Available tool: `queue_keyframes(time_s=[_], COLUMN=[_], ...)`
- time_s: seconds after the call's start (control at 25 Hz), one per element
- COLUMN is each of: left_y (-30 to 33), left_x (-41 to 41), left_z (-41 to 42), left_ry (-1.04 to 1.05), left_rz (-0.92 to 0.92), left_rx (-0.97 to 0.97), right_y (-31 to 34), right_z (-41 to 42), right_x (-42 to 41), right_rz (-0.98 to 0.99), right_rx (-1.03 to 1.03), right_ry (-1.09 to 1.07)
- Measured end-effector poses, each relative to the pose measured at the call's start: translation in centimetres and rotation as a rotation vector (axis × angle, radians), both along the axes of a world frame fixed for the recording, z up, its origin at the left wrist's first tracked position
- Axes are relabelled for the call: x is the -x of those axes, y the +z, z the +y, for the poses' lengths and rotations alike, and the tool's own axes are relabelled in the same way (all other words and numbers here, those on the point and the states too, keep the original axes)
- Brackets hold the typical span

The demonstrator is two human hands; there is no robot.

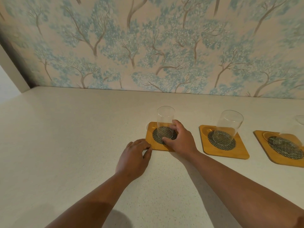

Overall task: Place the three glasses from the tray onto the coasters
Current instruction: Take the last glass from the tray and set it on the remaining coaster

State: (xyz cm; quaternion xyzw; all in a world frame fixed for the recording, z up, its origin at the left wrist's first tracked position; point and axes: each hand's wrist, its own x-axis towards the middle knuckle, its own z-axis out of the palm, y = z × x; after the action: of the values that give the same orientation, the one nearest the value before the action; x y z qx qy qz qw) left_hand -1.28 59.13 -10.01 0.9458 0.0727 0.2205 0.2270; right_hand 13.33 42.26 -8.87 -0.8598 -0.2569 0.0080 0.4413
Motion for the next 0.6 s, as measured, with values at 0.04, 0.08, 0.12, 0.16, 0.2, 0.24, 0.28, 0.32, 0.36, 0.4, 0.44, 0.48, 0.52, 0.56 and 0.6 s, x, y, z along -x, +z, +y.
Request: queue_keyframes(time_s=[0.04,0.08,0.12,0.16,0.2,0.24,0.28,0.32,0.36,0.4,0.44,0.48,0.52,0.56,0.6], left_y=[-0.01,0.01,0.04,0.07,0.09,0.07,0.06,0.05,0.05,0.05,0.06,0.05,0.05,0.03,0.01], left_x=[-0.02,-0.03,-0.01,0.0,0.02,0.04,0.05,0.08,0.07,0.06,0.05,0.04,0.04,0.04,0.04], left_z=[-0.01,-0.03,-0.07,-0.09,-0.08,-0.05,-0.02,0.01,0.02,0.03,0.0,-0.02,-0.05,-0.06,-0.06], left_ry=[0.003,0.006,0.009,0.01,0.009,0.009,0.011,0.015,0.017,0.018,0.018,0.02,0.023,0.024,0.025], left_rz=[0.0,-0.001,-0.001,-0.003,-0.003,-0.002,-0.002,-0.003,-0.005,-0.007,-0.01,-0.013,-0.015,-0.018,-0.02], left_rx=[-0.002,-0.002,-0.001,-0.002,-0.004,-0.006,-0.008,-0.01,-0.013,-0.015,-0.014,-0.011,-0.009,-0.009,-0.011], right_y=[0.04,0.09,0.14,0.18,0.22,0.26,0.32,0.36,0.4,0.42,0.43,0.46,0.48,0.49,0.49], right_z=[0.0,-0.01,-0.02,-0.04,-0.04,-0.07,-0.08,-0.09,-0.11,-0.09,-0.09,-0.1,-0.11,-0.14,-0.17], right_x=[0.01,0.06,0.13,0.2,0.26,0.32,0.37,0.41,0.42,0.44,0.46,0.47,0.47,0.47,0.48], right_rz=[-0.003,-0.003,-0.003,-0.005,-0.007,-0.009,-0.009,-0.009,-0.011,-0.013,-0.015,-0.015,-0.014,-0.012,-0.012], right_rx=[0.0,0.0,-0.002,-0.004,-0.007,-0.009,-0.011,-0.014,-0.016,-0.018,-0.019,-0.022,-0.026,-0.03,-0.029], right_ry=[-0.003,-0.004,-0.003,-0.002,0.0,0.0,0.002,0.003,0.003,0.005,0.005,0.006,0.006,0.006,0.006])
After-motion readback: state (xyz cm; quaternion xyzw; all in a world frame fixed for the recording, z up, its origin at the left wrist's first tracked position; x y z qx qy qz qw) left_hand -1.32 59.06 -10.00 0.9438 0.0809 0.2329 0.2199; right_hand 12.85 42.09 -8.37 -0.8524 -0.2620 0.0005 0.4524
